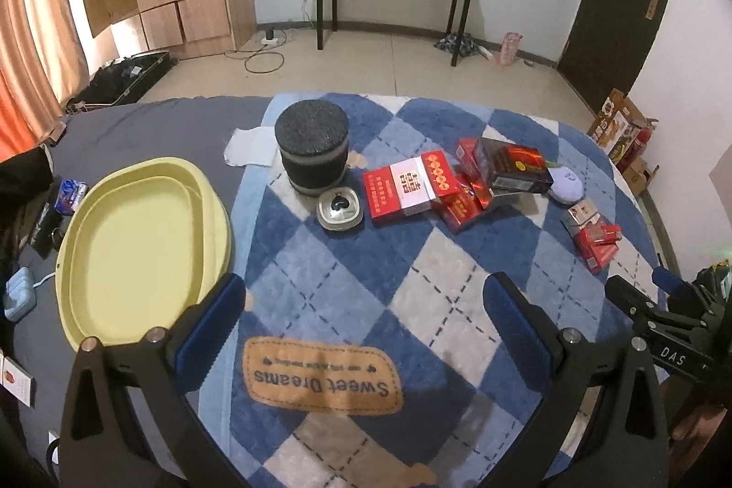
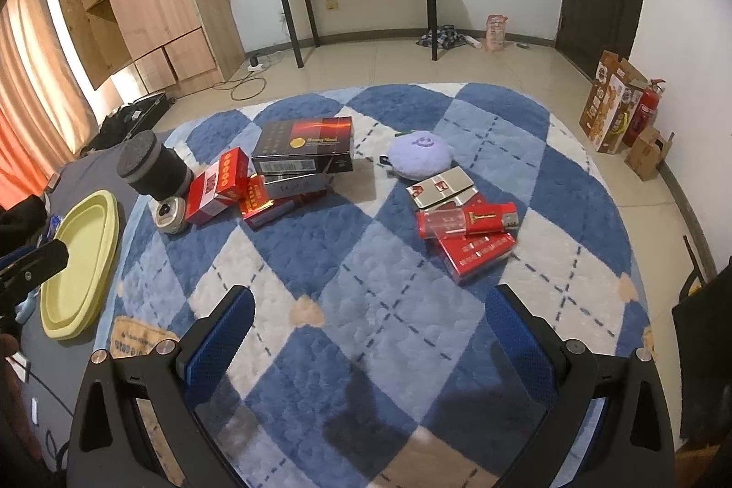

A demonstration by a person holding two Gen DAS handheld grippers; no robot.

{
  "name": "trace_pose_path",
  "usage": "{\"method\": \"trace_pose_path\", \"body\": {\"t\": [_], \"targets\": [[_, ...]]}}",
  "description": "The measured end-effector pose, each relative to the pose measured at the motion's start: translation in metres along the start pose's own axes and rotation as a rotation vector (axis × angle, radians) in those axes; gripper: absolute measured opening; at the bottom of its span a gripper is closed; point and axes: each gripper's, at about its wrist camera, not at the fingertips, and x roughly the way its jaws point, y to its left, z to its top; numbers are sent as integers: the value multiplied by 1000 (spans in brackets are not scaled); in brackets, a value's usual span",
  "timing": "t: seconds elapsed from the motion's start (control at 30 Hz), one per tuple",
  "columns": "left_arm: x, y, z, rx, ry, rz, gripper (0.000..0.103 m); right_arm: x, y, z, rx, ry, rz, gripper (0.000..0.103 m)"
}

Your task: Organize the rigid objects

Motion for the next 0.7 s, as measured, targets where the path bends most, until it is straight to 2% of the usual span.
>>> {"method": "trace_pose_path", "body": {"t": [0.17, 0.37, 0.47, 0.7], "targets": [[1, 9, -1, -35, 28, -24, 103, -4, -1, -1, 8, -4, 8, 103], [6, 22, -4, -80, 53, -7, 103, -4, 2, 0, -10, 1, 5, 103], [6, 26, -5, -112, 60, -23, 103, -5, -1, 0, 4, 4, 16, 103], [10, 18, -4, -57, 76, -4, 103, -3, 1, 1, -1, 12, 3, 103]]}}
